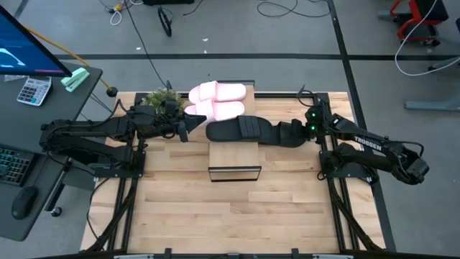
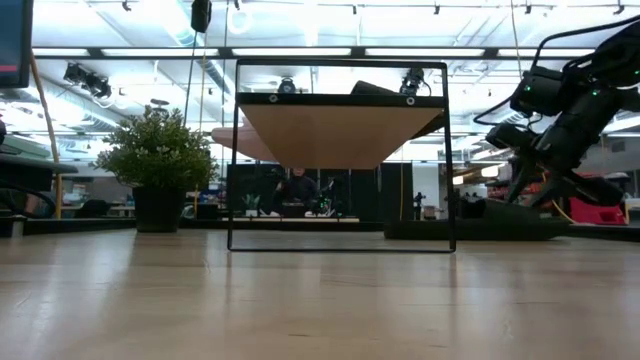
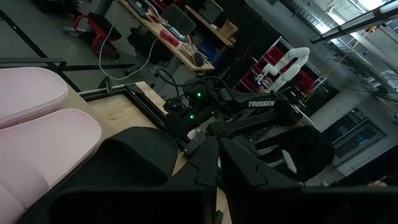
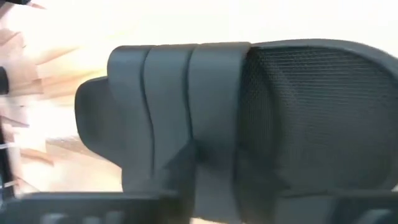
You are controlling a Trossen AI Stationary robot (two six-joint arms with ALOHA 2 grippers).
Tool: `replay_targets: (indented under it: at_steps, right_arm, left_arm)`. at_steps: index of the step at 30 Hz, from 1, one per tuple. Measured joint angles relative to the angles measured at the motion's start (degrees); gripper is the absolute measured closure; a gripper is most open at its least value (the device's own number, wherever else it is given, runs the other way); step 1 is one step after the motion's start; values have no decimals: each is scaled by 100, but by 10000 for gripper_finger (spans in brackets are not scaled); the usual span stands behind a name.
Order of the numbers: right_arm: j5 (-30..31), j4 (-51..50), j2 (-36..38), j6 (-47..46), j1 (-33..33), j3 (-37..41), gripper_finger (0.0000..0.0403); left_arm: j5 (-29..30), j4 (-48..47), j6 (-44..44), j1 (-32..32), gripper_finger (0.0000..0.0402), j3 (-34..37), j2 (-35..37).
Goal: Pick and place slides into the shelf
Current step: Put the black slipper on the shelf
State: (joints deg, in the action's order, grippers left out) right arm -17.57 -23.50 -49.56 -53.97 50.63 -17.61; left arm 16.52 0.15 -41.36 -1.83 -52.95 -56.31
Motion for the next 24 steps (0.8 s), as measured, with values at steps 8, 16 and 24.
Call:
replay_targets:
  at_steps: [8,16,24]
  right_arm:
    - [170,-72,119,66,-5,-44,393]
    - [684,-44,381,47,0,-633,396]
    - [1392,-352,387,295,0,-1540,396]
  left_arm:
    - [63,0,0,1,390,0,0]
    - [92,2,-2,1,381,0,1]
    - [147,2,3,2,384,0,2]
